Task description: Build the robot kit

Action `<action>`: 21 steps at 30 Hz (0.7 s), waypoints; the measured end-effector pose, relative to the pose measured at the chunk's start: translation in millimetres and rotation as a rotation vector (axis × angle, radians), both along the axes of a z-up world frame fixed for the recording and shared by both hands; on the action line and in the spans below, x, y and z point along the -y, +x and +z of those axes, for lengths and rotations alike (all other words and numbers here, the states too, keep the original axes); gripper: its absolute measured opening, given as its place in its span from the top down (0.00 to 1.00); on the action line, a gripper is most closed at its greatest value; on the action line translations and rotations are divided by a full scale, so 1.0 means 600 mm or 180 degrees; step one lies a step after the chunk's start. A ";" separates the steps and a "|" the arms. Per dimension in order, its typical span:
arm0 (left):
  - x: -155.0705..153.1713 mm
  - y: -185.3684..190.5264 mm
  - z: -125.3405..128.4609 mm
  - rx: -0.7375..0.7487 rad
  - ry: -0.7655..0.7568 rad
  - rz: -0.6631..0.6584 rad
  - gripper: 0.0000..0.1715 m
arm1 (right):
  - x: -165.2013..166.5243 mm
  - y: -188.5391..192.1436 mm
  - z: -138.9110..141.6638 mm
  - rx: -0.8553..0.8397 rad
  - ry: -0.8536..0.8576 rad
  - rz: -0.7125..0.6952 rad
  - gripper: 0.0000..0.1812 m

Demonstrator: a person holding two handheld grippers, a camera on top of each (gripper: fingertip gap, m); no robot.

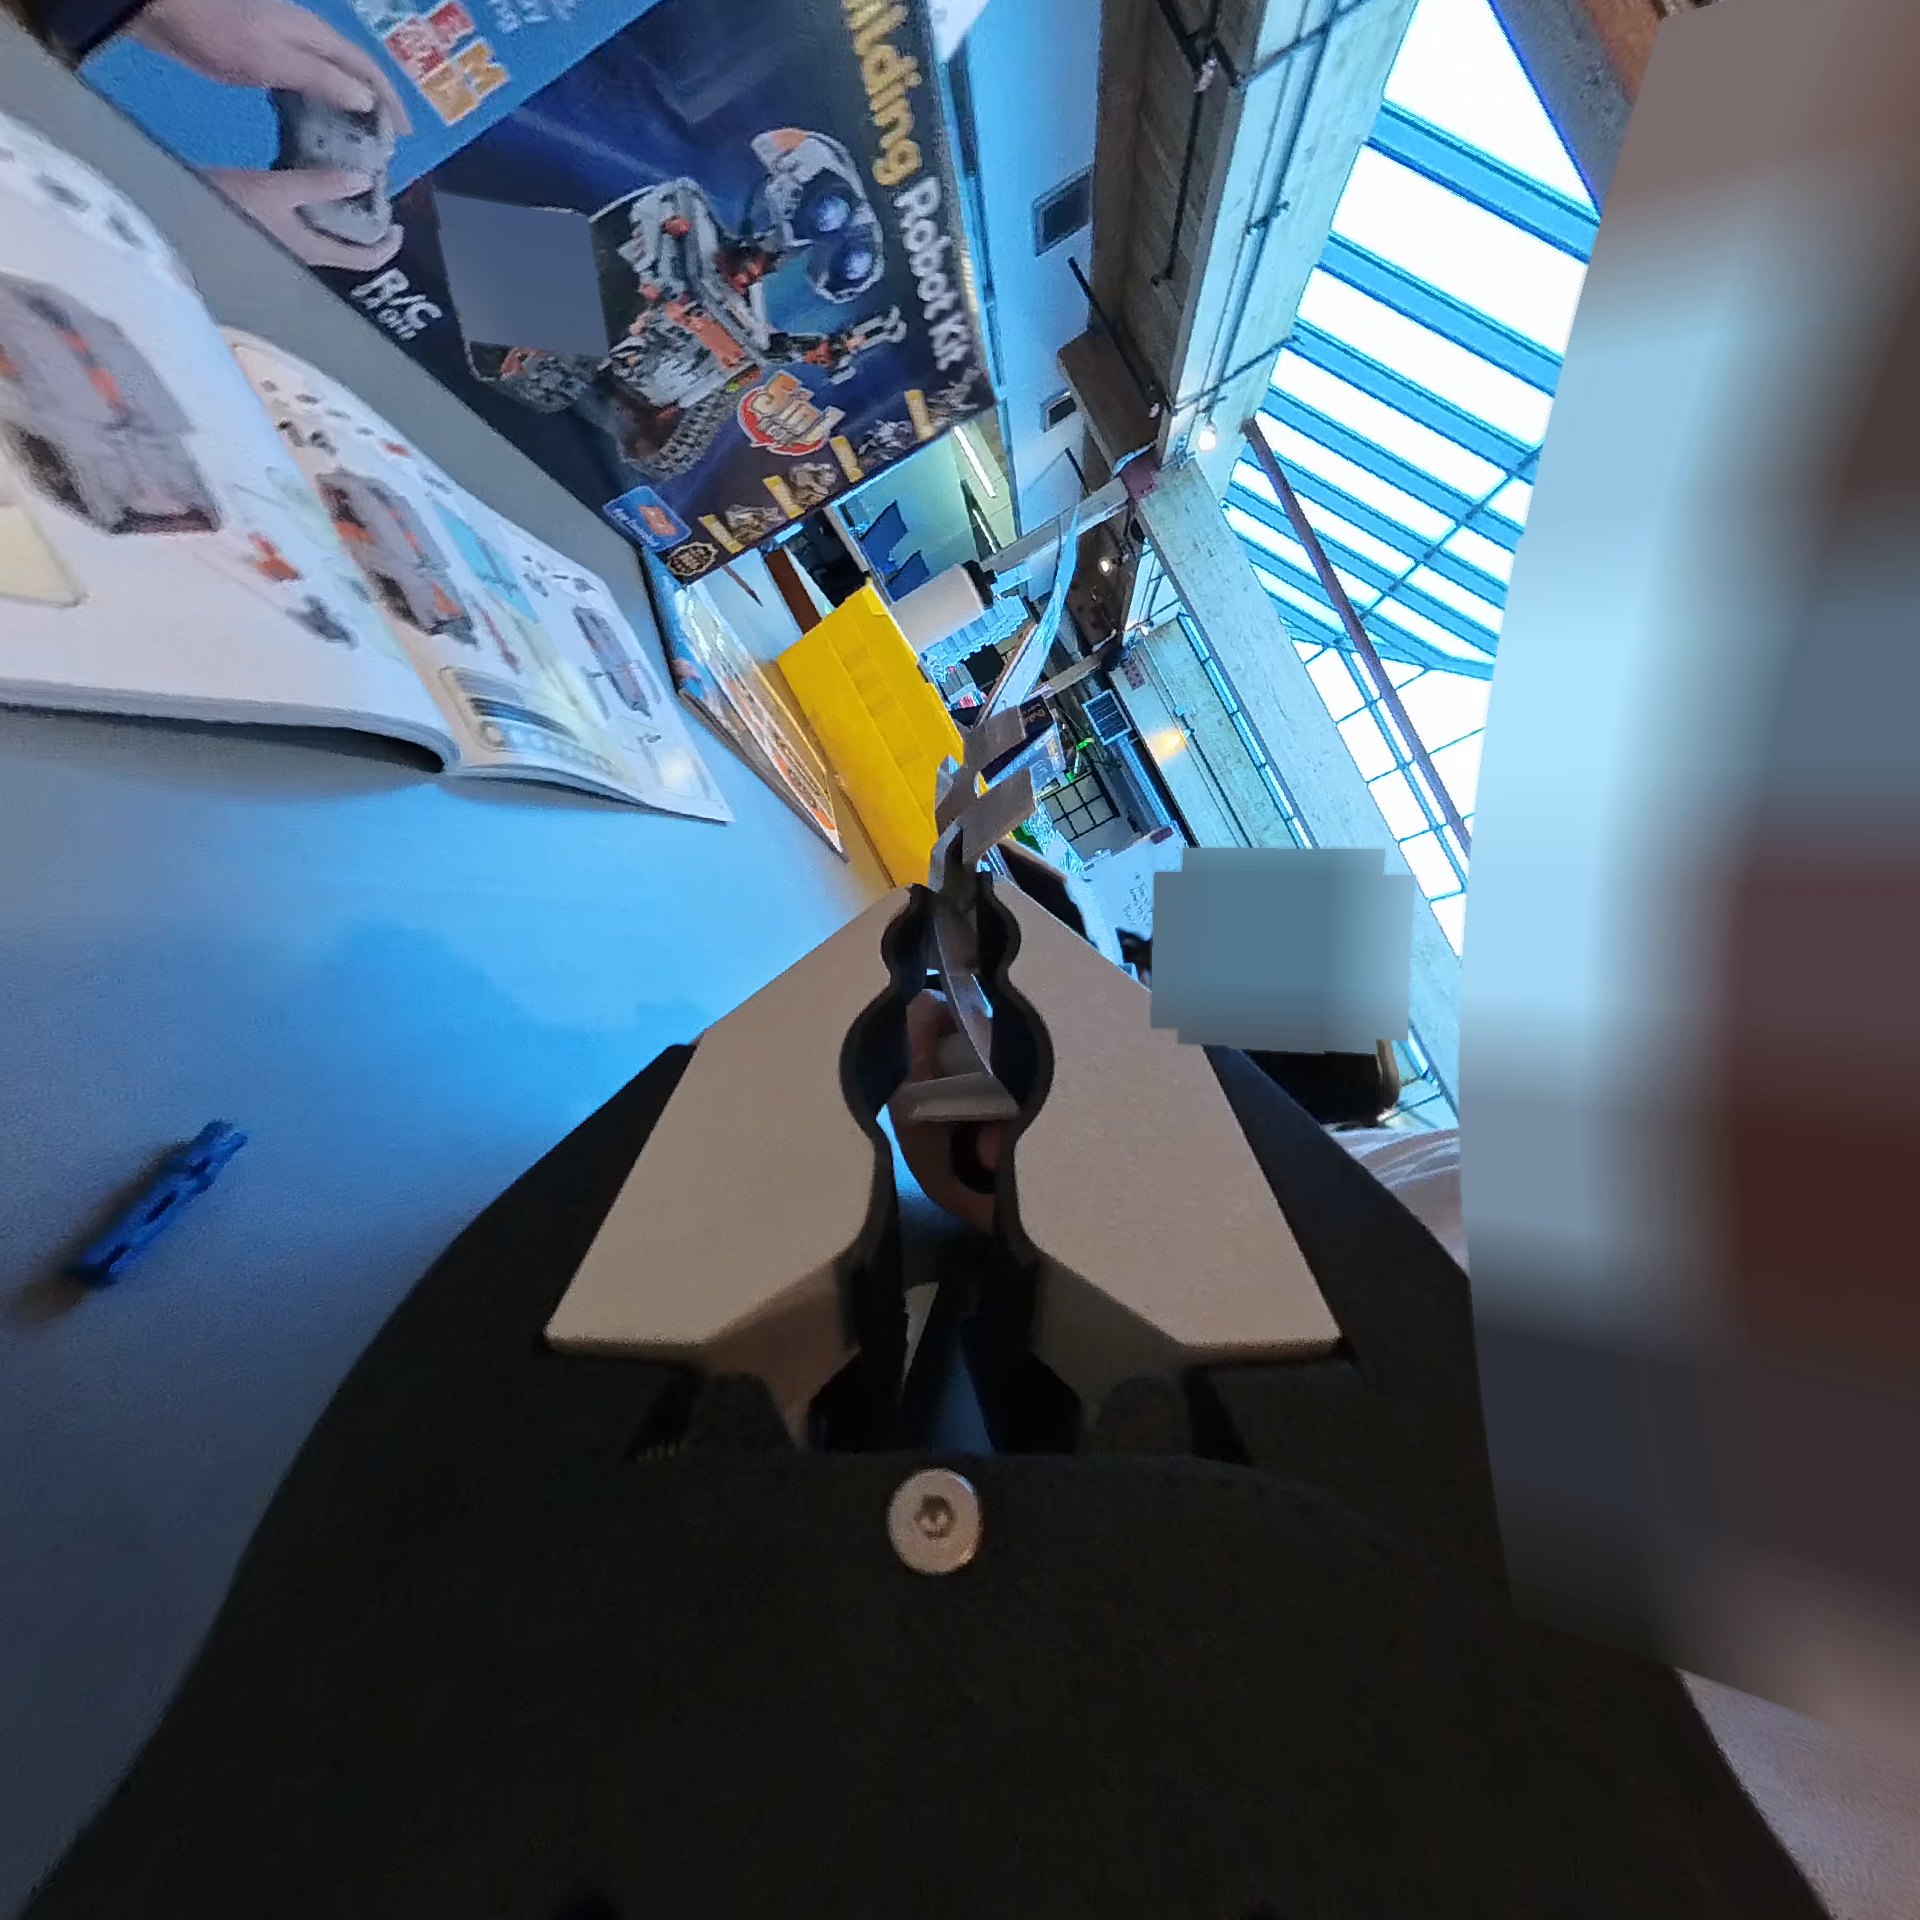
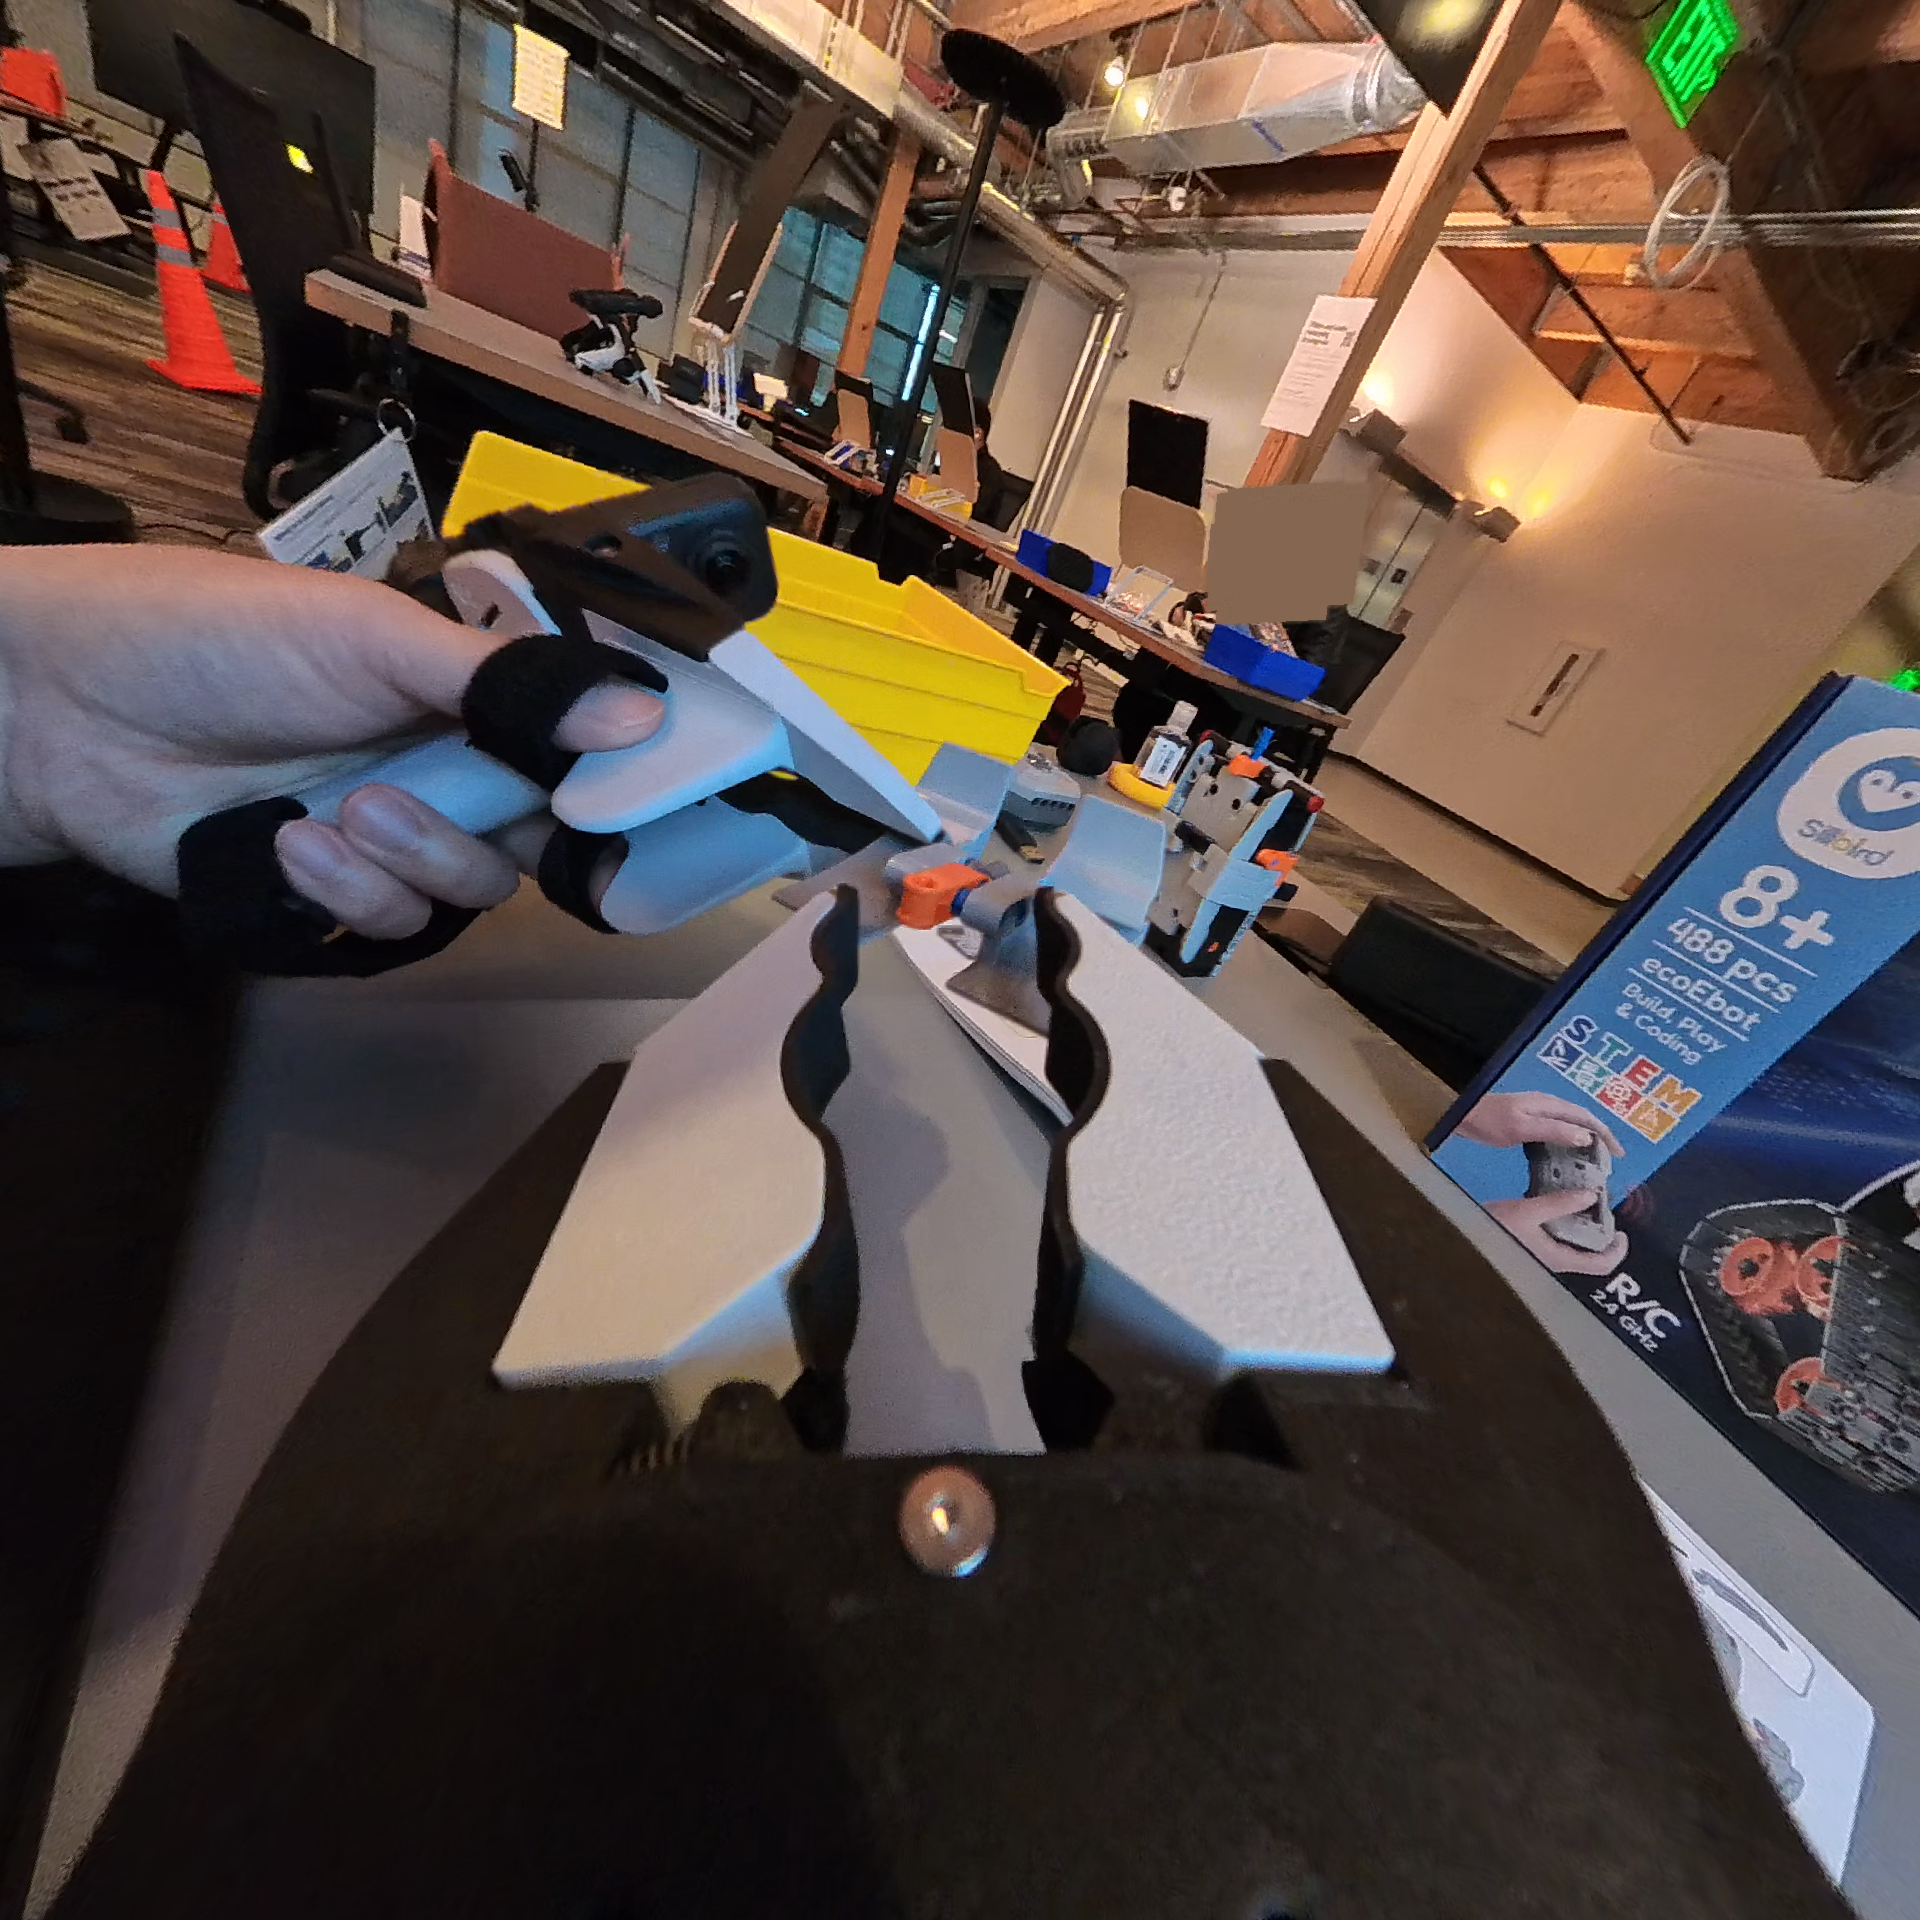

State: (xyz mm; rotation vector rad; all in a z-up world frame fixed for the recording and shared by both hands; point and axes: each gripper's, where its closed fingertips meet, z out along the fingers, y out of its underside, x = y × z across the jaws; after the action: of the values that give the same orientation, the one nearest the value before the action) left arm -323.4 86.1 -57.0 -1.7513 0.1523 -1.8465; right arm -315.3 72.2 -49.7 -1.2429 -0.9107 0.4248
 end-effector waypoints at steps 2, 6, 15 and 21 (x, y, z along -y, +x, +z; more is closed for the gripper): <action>-0.004 -0.003 -0.005 -0.0025 -0.0052 0.0011 0.96 | 0.005 0.001 0.000 0.0039 0.0008 0.0071 0.81; -0.005 -0.006 -0.018 -0.0340 0.0070 0.0008 0.96 | 0.010 0.016 0.004 0.0087 0.0056 0.0182 0.79; 0.020 0.005 0.000 -0.0605 0.0647 -0.0172 0.96 | 0.002 0.053 0.009 -0.0188 -0.0387 0.0596 0.77; 0.030 0.014 0.002 -0.0731 0.0833 -0.0245 0.96 | 0.010 0.044 -0.010 -0.0254 -0.0865 0.0970 0.68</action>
State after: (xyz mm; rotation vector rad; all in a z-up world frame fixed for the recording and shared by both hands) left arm -315.2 68.3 -56.0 -1.7848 0.5334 -1.5890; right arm -289.1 66.1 -55.5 -1.3247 -1.0004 0.8575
